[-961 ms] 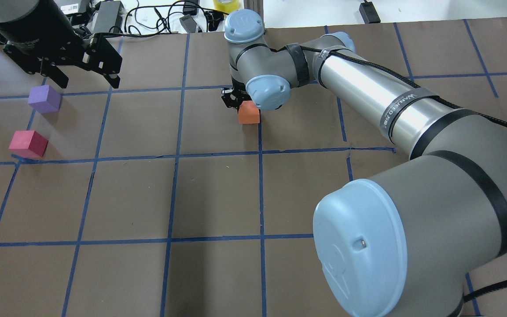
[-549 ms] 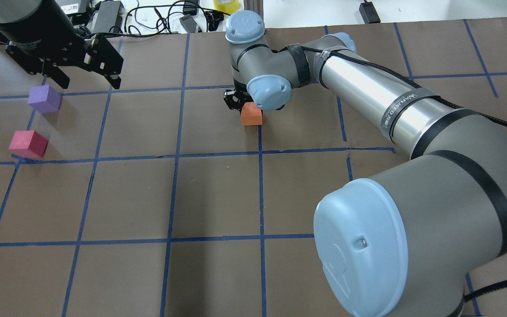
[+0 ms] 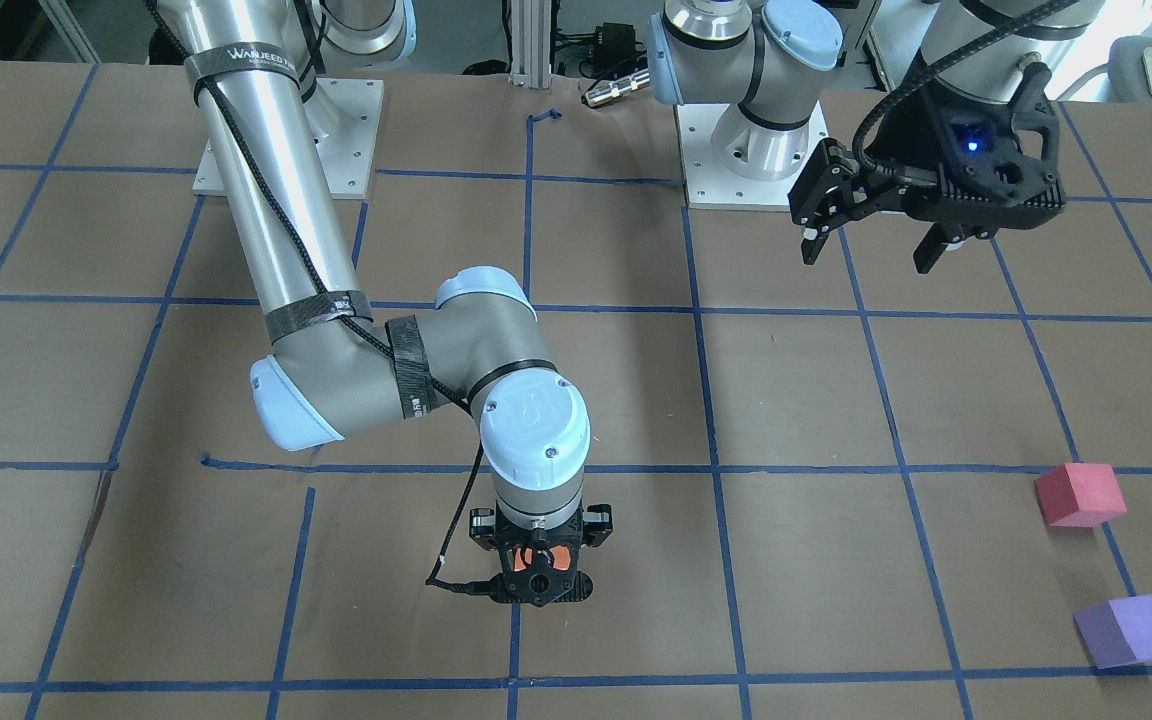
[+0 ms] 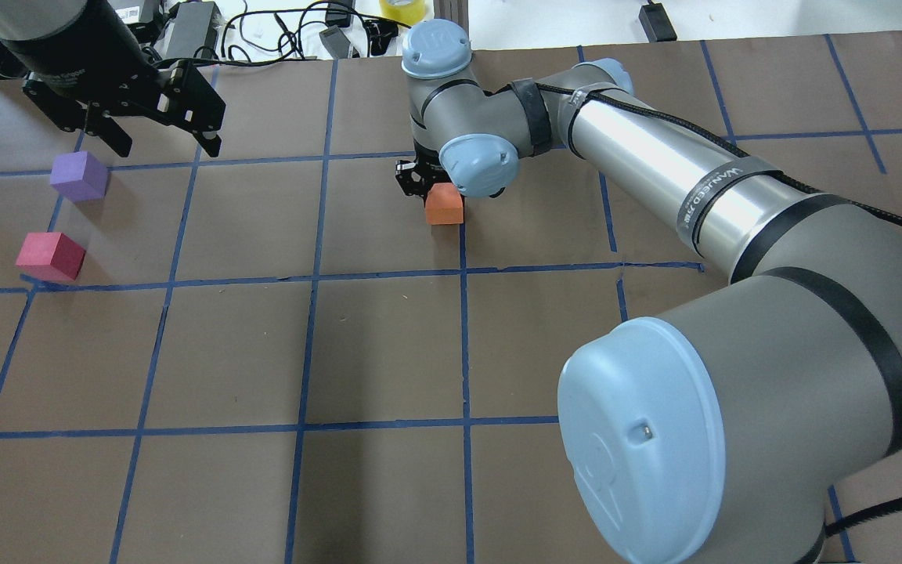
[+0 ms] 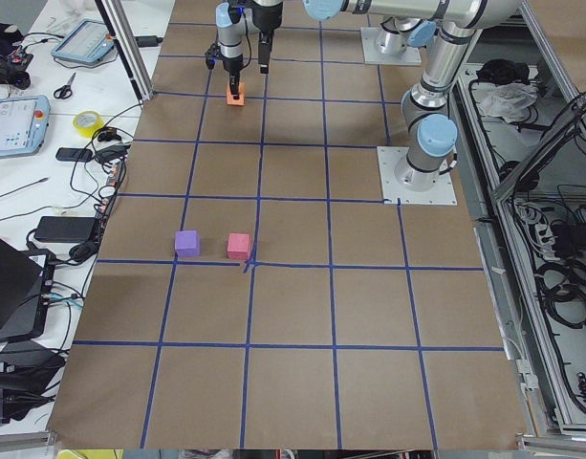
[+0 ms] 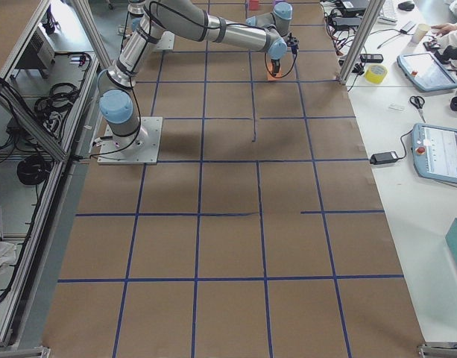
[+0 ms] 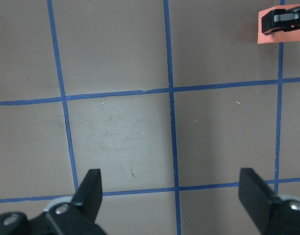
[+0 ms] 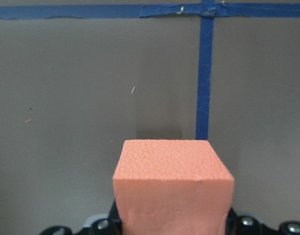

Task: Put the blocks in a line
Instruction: 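Lower the orange cube onto the table and open the right gripper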

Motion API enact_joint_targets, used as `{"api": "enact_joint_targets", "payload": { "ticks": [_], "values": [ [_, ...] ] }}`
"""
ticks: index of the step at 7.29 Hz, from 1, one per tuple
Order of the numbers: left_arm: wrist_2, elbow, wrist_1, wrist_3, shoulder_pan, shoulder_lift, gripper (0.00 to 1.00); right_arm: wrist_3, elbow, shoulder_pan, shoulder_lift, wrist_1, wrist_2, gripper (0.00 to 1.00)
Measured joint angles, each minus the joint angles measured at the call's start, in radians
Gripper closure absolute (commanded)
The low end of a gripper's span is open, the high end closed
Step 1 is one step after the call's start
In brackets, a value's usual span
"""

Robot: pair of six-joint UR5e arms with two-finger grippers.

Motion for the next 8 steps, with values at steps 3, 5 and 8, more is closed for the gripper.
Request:
{"api": "enact_joint_targets", "payload": {
  "ticks": [3,5,8],
  "values": [
    [0.0,-0.003,0.0,-0.001,0.003,0.001,0.0,-0.001,0.001,0.001,0.009,-0.003,0.0,0.32],
    [0.002,-0.004,-0.001,0.0,0.006,0.009,0.0,-0.003,0.001,0.001,0.016,-0.009,0.0,0.0],
    [0.003,-0.004,-0.001,0.0,0.007,0.012,0.0,-0.004,-0.003,0.0,0.002,-0.016,0.002,0.0]
  ]
}}
